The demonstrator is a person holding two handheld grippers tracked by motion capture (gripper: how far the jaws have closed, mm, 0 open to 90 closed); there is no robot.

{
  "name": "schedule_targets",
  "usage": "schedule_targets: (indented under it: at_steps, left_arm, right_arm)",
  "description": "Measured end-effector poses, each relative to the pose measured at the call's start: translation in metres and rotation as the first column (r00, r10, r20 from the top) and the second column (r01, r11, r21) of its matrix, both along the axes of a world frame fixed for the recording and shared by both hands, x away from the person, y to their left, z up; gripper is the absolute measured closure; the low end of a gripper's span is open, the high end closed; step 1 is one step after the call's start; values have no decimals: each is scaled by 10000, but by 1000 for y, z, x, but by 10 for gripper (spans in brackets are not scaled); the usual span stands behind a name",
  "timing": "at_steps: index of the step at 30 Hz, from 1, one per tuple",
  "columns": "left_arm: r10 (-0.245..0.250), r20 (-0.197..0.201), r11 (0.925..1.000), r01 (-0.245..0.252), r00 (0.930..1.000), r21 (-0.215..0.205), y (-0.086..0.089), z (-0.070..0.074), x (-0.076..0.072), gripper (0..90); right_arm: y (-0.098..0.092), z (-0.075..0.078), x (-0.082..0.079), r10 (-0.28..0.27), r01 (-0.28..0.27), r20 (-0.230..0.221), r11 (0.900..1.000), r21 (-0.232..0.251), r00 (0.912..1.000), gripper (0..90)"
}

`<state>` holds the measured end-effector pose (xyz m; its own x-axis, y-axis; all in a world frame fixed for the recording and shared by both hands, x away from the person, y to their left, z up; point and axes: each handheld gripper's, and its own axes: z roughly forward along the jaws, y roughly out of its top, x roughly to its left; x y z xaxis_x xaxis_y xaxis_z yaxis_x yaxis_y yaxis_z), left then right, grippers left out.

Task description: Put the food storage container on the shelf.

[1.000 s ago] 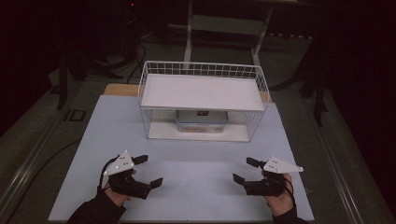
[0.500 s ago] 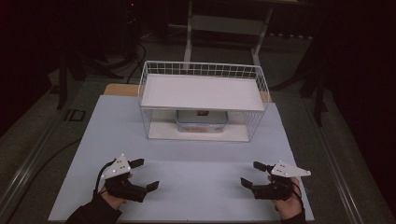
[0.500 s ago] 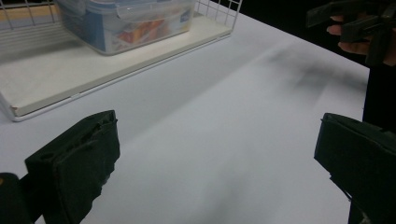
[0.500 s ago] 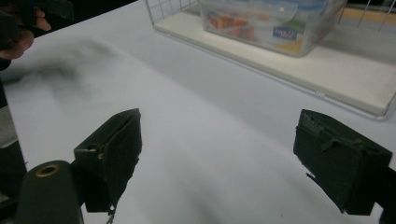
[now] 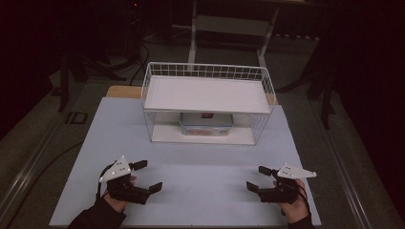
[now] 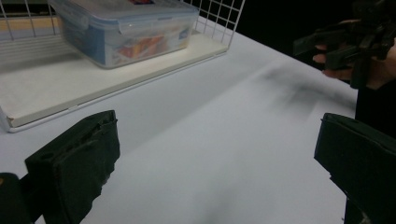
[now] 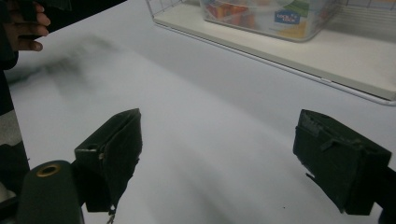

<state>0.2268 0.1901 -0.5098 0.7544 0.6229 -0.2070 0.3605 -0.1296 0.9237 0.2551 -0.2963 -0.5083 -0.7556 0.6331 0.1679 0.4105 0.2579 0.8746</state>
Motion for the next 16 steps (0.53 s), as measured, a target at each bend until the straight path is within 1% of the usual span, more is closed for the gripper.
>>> schedule_targets:
  at_steps: [5,7,8,12,16]
  left_arm:
    - [-12,-10,10000,12,10000,-16,-1,0,0,3]
    - [-14,-77,10000,13,10000,-39,-1,-1,1,3]
    - [-19,-76,10000,18,10000,-41,-1,-1,1,3]
    - [-26,-101,10000,25,9999,-64,-1,-2,1,3]
    - [-76,-170,9999,74,9998,-93,-2,-3,1,3]
  right_arm:
    - [0,0,1,3,-4,11,9999,142,10000,148]
    - [0,-1,1,29,-28,-2,9999,118,10000,147]
    - [0,-1,1,14,-13,-68,9999,117,10000,147]
    - [-1,-1,1,-51,53,-95,9997,234,9999,146]
    - [-1,-2,2,-71,74,-179,9999,156,9998,146]
